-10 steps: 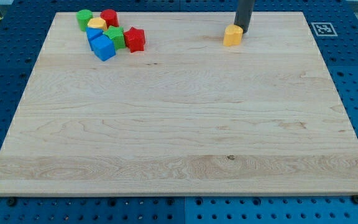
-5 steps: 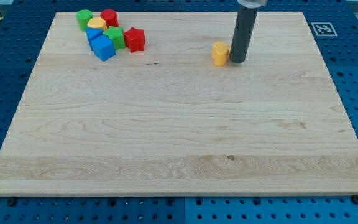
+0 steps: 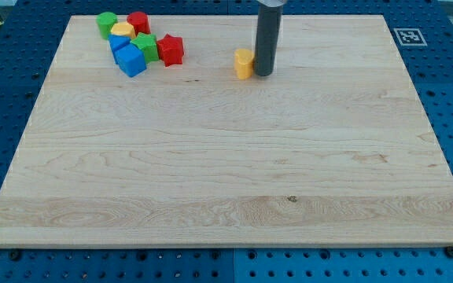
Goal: Push the yellow heart towards the group of blocks
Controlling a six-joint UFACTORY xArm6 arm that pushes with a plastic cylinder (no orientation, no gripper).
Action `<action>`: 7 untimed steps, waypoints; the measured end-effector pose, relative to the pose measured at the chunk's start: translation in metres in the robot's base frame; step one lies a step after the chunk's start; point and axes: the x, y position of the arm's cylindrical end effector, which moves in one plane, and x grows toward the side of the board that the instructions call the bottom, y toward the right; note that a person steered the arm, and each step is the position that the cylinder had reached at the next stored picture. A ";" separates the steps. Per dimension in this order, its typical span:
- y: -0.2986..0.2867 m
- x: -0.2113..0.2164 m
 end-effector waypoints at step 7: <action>-0.102 -0.056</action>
